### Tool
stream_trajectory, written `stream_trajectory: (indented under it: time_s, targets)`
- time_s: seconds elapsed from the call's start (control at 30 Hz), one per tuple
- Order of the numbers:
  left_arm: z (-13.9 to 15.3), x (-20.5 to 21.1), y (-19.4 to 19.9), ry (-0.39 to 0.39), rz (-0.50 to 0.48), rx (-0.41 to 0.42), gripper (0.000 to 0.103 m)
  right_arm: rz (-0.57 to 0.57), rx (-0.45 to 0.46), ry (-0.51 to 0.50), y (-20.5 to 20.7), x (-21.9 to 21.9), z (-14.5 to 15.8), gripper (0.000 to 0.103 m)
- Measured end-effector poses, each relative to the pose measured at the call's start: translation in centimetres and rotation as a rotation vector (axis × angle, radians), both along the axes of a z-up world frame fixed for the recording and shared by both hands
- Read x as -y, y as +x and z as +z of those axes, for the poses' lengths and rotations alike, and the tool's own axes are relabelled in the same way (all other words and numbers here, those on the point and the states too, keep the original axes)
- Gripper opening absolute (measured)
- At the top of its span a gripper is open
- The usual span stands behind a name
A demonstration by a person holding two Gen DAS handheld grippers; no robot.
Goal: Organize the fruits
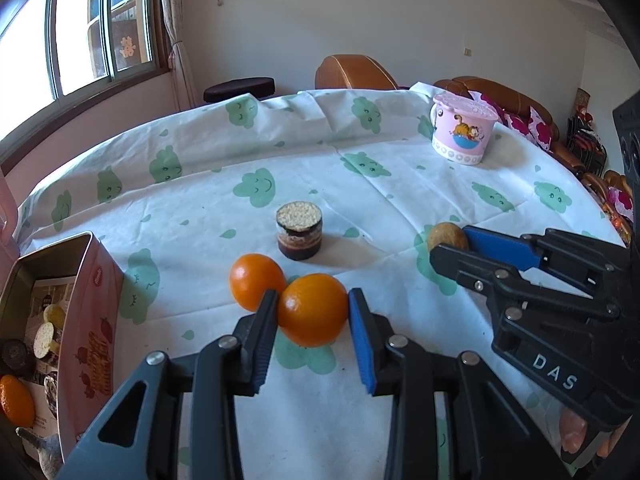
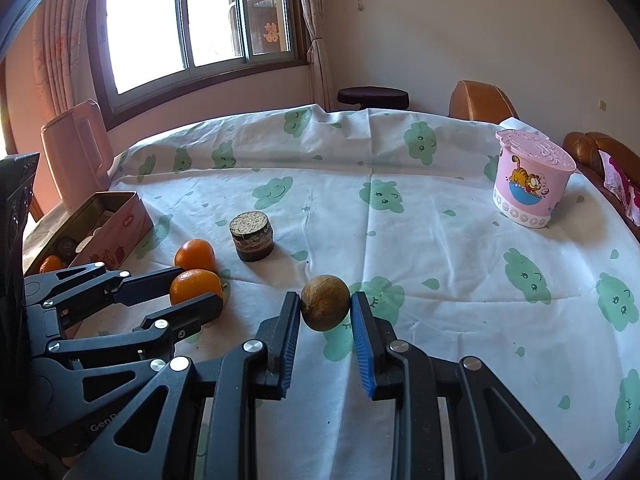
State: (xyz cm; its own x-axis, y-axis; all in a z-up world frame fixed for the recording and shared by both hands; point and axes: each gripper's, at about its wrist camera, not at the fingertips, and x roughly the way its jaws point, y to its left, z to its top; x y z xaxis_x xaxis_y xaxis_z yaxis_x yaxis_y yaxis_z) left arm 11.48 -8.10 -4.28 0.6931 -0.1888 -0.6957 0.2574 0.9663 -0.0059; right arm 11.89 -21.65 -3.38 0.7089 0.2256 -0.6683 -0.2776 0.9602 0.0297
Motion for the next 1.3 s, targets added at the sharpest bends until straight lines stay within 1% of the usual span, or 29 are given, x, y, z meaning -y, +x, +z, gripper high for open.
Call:
stream_trajectory:
  time_s: [0.23, 0.6, 1.3]
  targets:
    - [0.7, -0.3, -0.6, -0.005, 0.017, 0.053, 0.037, 0.031, 0.037, 0.025, -0.6, 0.0, 0.5, 0.028]
    - [1.5, -0.7, -1.4, -0.015, 0.04, 0.118, 0.037, 0.053, 0.081, 0.035, -1.3, -0.1, 1.0, 0.028]
    - [2.5, -1.3, -2.8, -0.027, 0.072, 0.211, 0.037, 0.075, 0.162, 0.049, -2.7, 0.0, 1.8, 0.028]
